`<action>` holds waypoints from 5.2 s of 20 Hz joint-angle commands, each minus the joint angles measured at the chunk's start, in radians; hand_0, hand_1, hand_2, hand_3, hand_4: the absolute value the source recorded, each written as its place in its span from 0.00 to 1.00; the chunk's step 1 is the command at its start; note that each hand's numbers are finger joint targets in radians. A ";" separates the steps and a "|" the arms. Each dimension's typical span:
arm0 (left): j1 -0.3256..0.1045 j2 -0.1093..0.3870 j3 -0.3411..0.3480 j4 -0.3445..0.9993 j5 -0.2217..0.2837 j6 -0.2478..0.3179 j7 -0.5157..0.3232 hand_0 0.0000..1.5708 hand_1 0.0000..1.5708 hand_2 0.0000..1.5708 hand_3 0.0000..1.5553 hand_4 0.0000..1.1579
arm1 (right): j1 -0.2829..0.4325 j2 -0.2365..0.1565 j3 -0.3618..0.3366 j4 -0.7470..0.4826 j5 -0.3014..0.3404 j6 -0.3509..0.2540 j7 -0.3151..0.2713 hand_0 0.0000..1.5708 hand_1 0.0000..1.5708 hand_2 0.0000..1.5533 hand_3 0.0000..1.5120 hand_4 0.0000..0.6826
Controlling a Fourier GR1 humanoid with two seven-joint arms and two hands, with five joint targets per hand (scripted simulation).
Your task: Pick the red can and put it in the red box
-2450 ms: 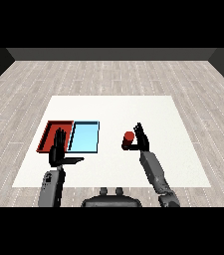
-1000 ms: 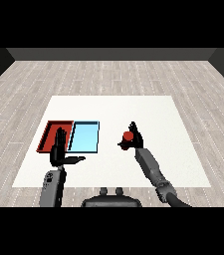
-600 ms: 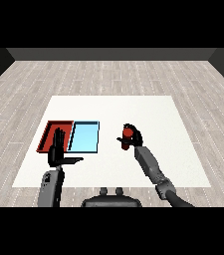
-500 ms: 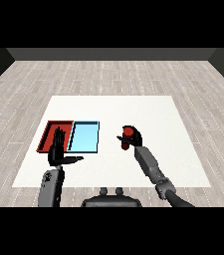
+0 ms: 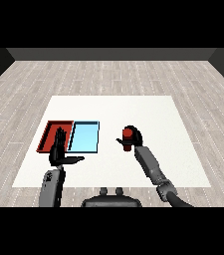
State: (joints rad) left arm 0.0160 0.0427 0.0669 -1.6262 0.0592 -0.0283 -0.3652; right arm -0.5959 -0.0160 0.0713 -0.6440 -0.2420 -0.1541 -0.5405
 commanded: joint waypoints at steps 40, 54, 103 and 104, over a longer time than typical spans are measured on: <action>-0.308 -0.043 -0.447 0.250 0.062 0.247 0.138 0.00 0.00 0.00 0.00 0.00 | 0.197 0.016 0.340 -0.666 -0.018 -0.220 0.170 0.89 0.89 0.91 0.93 0.90; -0.364 -0.043 -0.588 0.286 0.078 0.397 0.181 0.00 0.00 0.00 0.00 0.00 | 0.087 0.016 0.502 -0.643 -0.097 -0.349 0.151 0.92 0.92 0.92 0.91 0.90; -0.432 -0.039 -0.607 0.306 0.056 0.593 0.192 1.00 1.00 1.00 0.96 0.99 | 0.135 0.015 0.379 -0.751 -0.062 -0.158 0.170 0.00 0.00 0.00 0.00 0.00; -0.463 -0.042 -0.592 0.310 0.052 0.578 0.234 1.00 1.00 1.00 0.96 0.99 | 0.111 0.015 0.428 -0.744 -0.045 -0.220 0.188 0.00 0.00 0.00 0.00 0.00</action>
State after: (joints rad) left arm -0.4471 0.0173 -0.5454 -1.3010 0.1565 0.5814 -0.1760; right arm -0.4765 -0.0131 0.4968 -1.4014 -0.3097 -0.3785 -0.3527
